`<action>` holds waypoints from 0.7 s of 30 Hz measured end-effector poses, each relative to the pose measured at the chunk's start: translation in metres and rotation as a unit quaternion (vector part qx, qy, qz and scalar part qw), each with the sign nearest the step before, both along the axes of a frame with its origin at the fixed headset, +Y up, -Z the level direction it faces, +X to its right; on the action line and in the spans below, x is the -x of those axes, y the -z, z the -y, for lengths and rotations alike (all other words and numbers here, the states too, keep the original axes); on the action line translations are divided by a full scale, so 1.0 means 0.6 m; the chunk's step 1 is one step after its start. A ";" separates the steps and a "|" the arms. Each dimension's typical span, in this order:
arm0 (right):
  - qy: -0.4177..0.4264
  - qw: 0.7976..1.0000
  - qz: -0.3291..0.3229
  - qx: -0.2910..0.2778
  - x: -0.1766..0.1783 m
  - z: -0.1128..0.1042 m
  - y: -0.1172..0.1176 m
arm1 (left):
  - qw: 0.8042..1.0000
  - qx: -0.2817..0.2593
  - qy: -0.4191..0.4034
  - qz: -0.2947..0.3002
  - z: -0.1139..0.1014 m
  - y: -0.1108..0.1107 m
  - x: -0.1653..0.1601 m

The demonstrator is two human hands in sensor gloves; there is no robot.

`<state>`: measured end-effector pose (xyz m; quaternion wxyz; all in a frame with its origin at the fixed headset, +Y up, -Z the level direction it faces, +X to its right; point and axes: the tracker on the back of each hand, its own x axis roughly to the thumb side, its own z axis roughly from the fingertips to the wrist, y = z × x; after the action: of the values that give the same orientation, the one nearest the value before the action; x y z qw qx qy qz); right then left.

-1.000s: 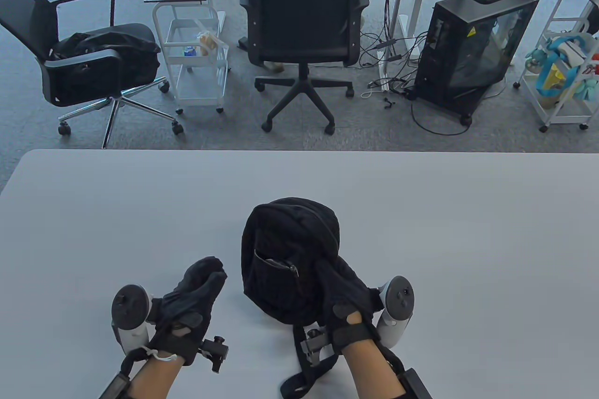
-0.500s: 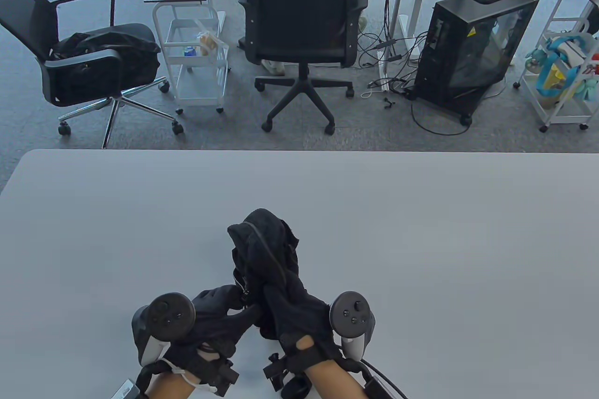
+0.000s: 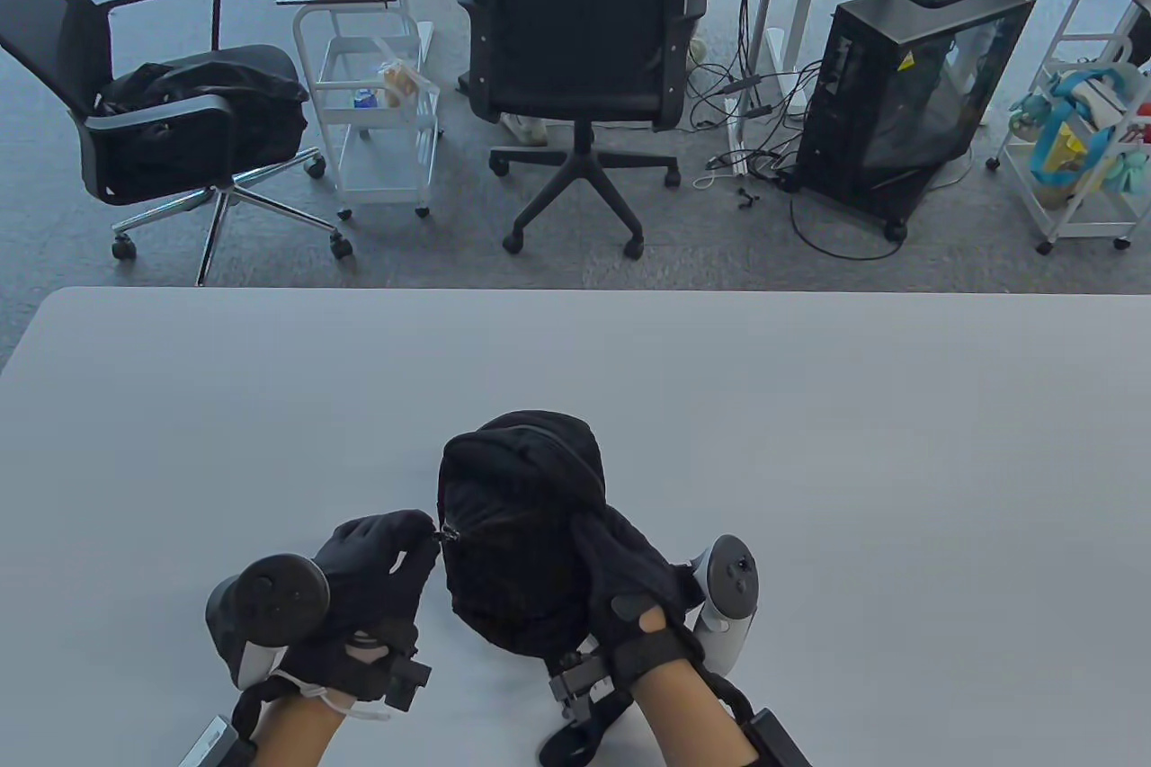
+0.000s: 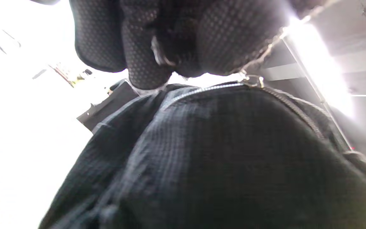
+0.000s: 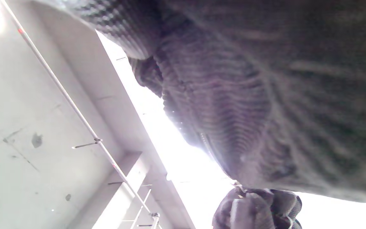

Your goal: Put medicine box into the backpack's small front pocket

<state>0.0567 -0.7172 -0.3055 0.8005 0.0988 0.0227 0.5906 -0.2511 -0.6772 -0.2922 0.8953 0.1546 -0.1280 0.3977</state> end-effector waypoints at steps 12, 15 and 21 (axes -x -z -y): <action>0.046 0.999 0.003 -0.016 -0.022 -0.026 -0.002 | 0.998 0.016 0.049 -0.044 0.014 0.009 0.022; 0.062 0.998 0.019 0.010 -0.036 -0.010 0.005 | 0.998 0.040 0.032 -0.047 0.024 0.012 0.025; 0.048 0.996 0.052 0.051 -0.062 0.022 0.018 | 0.998 0.052 0.018 -0.031 0.035 0.016 0.022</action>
<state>0.0937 -0.7304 -0.3163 0.8319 0.0286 0.0066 0.5542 -0.2643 -0.6982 -0.3018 0.9126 0.1173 -0.0822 0.3828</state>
